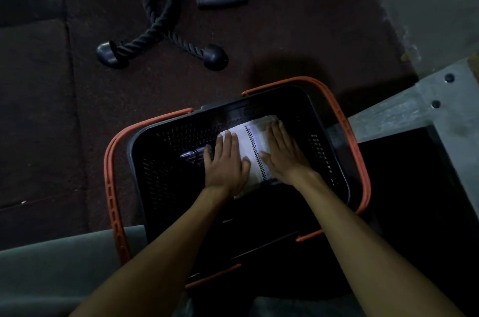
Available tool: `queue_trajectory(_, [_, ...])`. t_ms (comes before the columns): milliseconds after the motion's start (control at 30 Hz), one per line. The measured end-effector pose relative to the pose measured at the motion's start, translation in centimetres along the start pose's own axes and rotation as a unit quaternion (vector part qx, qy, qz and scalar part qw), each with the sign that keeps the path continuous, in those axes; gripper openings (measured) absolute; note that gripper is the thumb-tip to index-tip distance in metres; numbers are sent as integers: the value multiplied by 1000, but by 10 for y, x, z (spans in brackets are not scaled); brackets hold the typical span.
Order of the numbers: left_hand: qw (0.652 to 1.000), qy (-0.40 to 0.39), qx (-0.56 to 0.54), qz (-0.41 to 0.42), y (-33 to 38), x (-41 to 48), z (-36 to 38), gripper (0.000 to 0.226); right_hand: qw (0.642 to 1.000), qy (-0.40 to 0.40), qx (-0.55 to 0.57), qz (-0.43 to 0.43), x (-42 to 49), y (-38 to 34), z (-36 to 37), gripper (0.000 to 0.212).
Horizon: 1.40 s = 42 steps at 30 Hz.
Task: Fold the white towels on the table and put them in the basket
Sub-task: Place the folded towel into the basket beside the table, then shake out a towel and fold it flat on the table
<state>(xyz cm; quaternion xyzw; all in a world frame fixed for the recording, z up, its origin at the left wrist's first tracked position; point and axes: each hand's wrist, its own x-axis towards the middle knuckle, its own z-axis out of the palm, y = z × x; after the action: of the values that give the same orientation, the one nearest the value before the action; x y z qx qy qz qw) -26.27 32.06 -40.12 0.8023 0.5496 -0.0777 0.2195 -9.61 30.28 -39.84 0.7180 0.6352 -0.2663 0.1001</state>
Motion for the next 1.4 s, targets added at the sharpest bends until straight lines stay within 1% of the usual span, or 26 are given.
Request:
queue_trajectory(67, [999,-26,-19,7,-1,3,-18,64,1000,10,29,-3,-5,-7,-13,69])
queue_trajectory(100, [999,-26,-22,10,-3,2,-28,62,999,30,36,-10,-13,-12,-22,67])
queue_trajectory(167, [1000,9,-4,28,-4,-5,-50,60,996,74,43,-16,-31,-19,-36,62])
queue_trajectory(267, [997,57,29,45,3,-19,-100,65,990,128,57,6,-66,-32,-71,55])
queue_trajectory(300, [996,67,34,55,7,-23,-119,61,987,149,64,17,-78,-36,-85,53])
queue_trajectory(367, [993,84,36,74,19,-36,-161,45,980,184,69,33,-104,-44,-118,48])
queue_trajectory(467, [984,121,58,121,41,-63,-222,36,969,233,60,54,-148,-54,-171,41])
queue_trajectory(600, [969,162,78,167,70,-108,-288,37,953,288,45,87,-217,-64,-232,37])
queue_trajectory(667, [963,165,81,199,88,-131,-311,38,941,317,56,107,-256,-67,-253,38])
queue_trajectory(733, [958,159,91,223,108,-153,-326,40,935,324,51,132,-295,-67,-267,38])
queue_trajectory(867, [943,153,98,279,154,-191,-337,42,924,333,32,184,-367,-57,-278,41])
queue_trajectory(933, [932,144,106,315,176,-207,-333,42,915,335,43,220,-399,-49,-273,42])
queue_trajectory(1100, [905,101,115,398,236,-245,-313,45,883,362,95,284,-470,-23,-244,41])
queue_trajectory(1233, [877,85,121,457,282,-275,-292,47,859,367,81,347,-522,-5,-219,37])
queue_trajectory(1400, [847,58,124,513,337,-313,-253,47,825,369,127,408,-581,21,-180,40])
